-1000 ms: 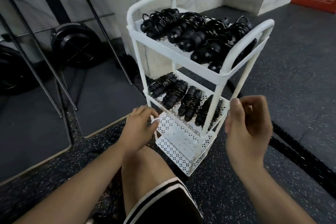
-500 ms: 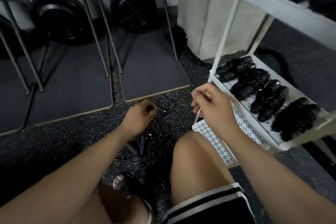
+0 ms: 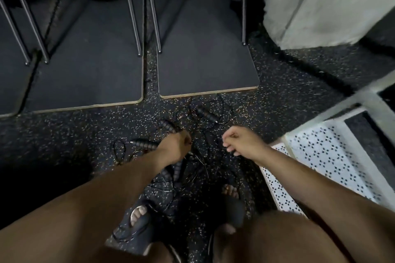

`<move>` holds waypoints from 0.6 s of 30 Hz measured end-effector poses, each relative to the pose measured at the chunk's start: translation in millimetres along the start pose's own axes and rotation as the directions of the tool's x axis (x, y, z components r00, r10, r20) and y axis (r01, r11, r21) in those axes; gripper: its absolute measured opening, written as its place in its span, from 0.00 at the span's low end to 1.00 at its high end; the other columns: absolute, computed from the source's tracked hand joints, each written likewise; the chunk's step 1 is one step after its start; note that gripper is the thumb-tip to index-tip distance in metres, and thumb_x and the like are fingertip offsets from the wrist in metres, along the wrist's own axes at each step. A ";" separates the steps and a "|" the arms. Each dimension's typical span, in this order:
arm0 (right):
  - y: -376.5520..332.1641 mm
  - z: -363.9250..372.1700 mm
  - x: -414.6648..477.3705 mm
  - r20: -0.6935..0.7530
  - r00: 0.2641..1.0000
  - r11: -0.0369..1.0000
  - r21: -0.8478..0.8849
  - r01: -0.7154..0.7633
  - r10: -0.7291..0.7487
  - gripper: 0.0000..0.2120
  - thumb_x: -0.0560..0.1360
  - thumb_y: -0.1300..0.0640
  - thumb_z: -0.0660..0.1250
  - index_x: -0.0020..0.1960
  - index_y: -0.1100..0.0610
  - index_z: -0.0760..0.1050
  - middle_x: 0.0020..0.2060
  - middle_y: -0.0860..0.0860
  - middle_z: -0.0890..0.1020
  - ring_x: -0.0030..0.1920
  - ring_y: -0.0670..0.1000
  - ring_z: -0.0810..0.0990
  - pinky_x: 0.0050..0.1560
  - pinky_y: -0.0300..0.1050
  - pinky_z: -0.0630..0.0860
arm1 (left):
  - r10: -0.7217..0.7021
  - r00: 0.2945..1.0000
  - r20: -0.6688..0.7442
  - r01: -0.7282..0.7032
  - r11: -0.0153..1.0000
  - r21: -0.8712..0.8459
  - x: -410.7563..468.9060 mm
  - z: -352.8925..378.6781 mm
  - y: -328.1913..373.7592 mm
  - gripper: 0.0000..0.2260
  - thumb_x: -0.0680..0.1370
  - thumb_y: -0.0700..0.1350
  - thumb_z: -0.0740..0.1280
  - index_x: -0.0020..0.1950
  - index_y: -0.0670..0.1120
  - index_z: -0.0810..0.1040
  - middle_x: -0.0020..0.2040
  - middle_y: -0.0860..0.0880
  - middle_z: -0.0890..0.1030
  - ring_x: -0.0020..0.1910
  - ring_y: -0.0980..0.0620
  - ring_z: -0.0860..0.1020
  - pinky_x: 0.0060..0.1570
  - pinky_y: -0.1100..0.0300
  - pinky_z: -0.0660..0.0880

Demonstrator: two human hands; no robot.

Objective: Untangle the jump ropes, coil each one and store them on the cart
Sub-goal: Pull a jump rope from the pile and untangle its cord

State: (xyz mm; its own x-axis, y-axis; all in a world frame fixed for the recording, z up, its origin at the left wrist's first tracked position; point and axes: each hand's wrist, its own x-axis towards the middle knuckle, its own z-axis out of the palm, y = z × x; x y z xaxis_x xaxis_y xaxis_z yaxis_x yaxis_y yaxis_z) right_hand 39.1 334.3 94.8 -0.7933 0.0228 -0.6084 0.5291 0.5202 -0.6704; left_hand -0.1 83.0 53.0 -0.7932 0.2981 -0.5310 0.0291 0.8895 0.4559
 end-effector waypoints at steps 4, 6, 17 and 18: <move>26.8 19.7 80.6 -0.045 0.999 0.983 -0.184 -0.010 0.001 0.03 0.82 0.52 0.69 0.53 0.49 0.82 0.50 0.48 0.87 0.53 0.53 0.86 0.56 0.56 0.83 | -0.003 0.999 0.047 0.005 0.998 -0.055 54.4 28.8 -19.8 0.06 0.84 0.43 0.62 0.59 0.50 0.74 0.49 0.48 0.84 0.47 0.47 0.83 0.47 0.48 0.82; 35.5 26.8 118.7 -0.075 0.997 0.952 -0.305 -0.025 0.002 0.06 0.83 0.51 0.68 0.59 0.49 0.81 0.54 0.48 0.86 0.55 0.53 0.84 0.57 0.50 0.81 | 0.011 1.000 0.023 -0.008 0.996 -0.089 77.2 45.6 -28.5 0.06 0.84 0.43 0.62 0.60 0.48 0.75 0.50 0.47 0.84 0.46 0.48 0.83 0.47 0.48 0.82; 78.2 64.1 287.4 -0.126 0.977 0.740 -0.671 0.044 -0.171 0.18 0.83 0.54 0.68 0.70 0.58 0.71 0.62 0.56 0.77 0.62 0.59 0.77 0.57 0.53 0.77 | 0.020 1.000 -0.020 -0.023 0.987 -0.162 166.3 108.1 -80.0 0.14 0.84 0.47 0.66 0.70 0.53 0.75 0.64 0.55 0.81 0.60 0.55 0.80 0.62 0.52 0.80; 79.7 67.6 296.8 -0.116 0.978 0.727 -0.684 0.049 -0.174 0.19 0.83 0.53 0.68 0.70 0.58 0.71 0.63 0.56 0.77 0.63 0.59 0.77 0.58 0.53 0.77 | 0.019 1.000 -0.023 -0.023 0.986 -0.162 169.8 110.5 -82.5 0.14 0.84 0.47 0.66 0.70 0.53 0.75 0.64 0.55 0.80 0.61 0.55 0.80 0.62 0.52 0.80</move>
State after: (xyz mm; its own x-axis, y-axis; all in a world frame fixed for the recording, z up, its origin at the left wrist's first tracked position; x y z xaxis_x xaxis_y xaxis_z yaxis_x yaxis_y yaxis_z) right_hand -133.9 324.8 -167.9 -0.9029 0.0303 -0.4288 0.1400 0.9638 -0.2267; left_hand -69.9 98.5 -153.7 -0.8061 0.3073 -0.5057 -0.0520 0.8145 0.5778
